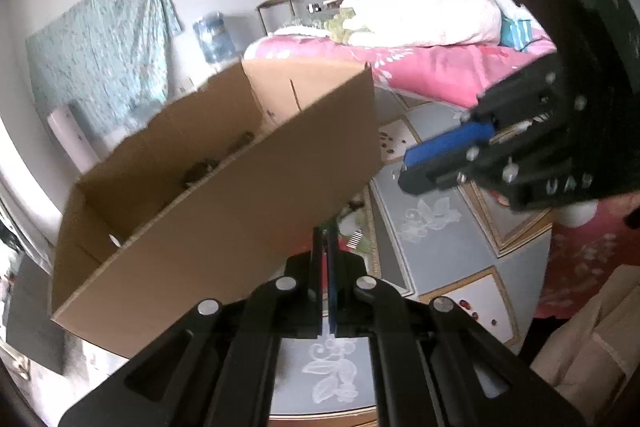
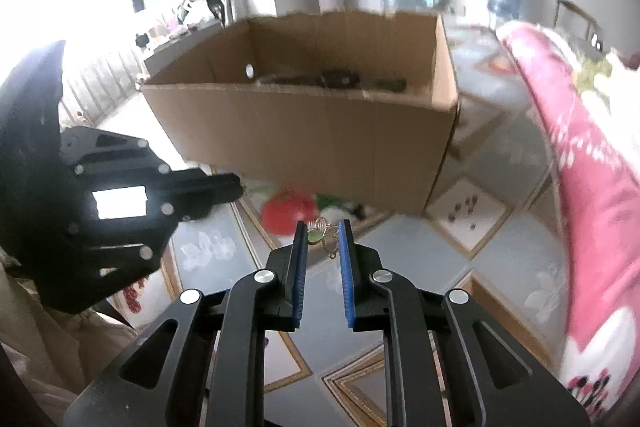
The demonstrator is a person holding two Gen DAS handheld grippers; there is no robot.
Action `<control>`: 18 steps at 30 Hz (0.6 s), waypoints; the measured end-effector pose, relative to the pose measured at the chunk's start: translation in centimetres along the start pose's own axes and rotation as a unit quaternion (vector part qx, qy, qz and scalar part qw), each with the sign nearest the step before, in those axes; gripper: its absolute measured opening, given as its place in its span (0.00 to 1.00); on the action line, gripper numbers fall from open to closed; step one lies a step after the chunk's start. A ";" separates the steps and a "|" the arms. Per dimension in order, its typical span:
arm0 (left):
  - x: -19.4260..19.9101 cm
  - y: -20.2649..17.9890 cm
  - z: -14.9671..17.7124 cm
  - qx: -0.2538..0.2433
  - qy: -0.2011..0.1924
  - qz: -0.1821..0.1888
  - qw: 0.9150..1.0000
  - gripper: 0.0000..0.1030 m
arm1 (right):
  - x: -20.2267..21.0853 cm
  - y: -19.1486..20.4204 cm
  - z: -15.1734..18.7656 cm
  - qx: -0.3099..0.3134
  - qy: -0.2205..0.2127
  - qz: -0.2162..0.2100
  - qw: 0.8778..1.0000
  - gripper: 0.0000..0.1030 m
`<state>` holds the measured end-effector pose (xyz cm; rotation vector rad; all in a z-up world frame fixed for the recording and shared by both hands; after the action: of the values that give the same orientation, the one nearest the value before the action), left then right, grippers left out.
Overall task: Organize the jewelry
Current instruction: 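Lift the gold earring with the right tool and carry it into the box, then open the right tool inside the box and withdraw it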
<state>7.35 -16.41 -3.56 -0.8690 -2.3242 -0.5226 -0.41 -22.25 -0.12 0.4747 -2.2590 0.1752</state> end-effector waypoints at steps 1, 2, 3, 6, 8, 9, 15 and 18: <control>0.1 0.2 0.0 0.001 -0.003 0.001 1.000 0.01 | 0.3 0.0 -0.4 0.005 -0.005 0.001 1.000 0.13; 0.0 0.3 0.2 0.006 -0.005 0.004 1.000 0.01 | 0.5 0.1 -0.5 0.008 -0.009 0.003 1.000 0.13; -0.1 0.5 0.3 0.010 -0.004 0.007 1.000 0.01 | 0.4 0.1 -0.3 0.009 -0.010 0.004 1.000 0.13; -1.3 1.5 1.5 0.037 0.011 0.010 0.999 0.01 | 0.6 0.2 -0.9 0.014 -0.017 0.004 1.000 0.13; -1.0 2.3 1.6 0.055 0.009 0.010 0.998 0.01 | 1.0 0.5 -1.5 0.021 -0.026 0.003 0.999 0.13; -0.3 2.8 1.3 0.063 0.000 0.009 0.998 0.01 | 1.2 0.6 -1.9 0.024 -0.031 0.003 0.999 0.13; 4.4 5.2 -2.4 0.104 -0.066 0.029 0.992 0.01 | 2.6 0.6 -5.2 0.040 -0.076 -0.011 0.996 0.13; 6.1 6.3 -4.4 0.116 -0.094 0.037 0.988 0.01 | 3.0 0.3 -7.6 0.052 -0.099 -0.019 0.994 0.13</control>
<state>9.71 -11.58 4.65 -0.9201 -2.4482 -0.1379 2.86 -20.72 7.18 0.6139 -2.4412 0.2365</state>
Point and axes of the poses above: each gripper's, at about its wrist camera, not at the fingertips, and x roughly against the way its jaws point, y to its left, z to its underside, the point moved 6 cm from there along -x, roughly the way its jaws point, and after that the axes turned 6 degrees about x, right-handed, at the moved point
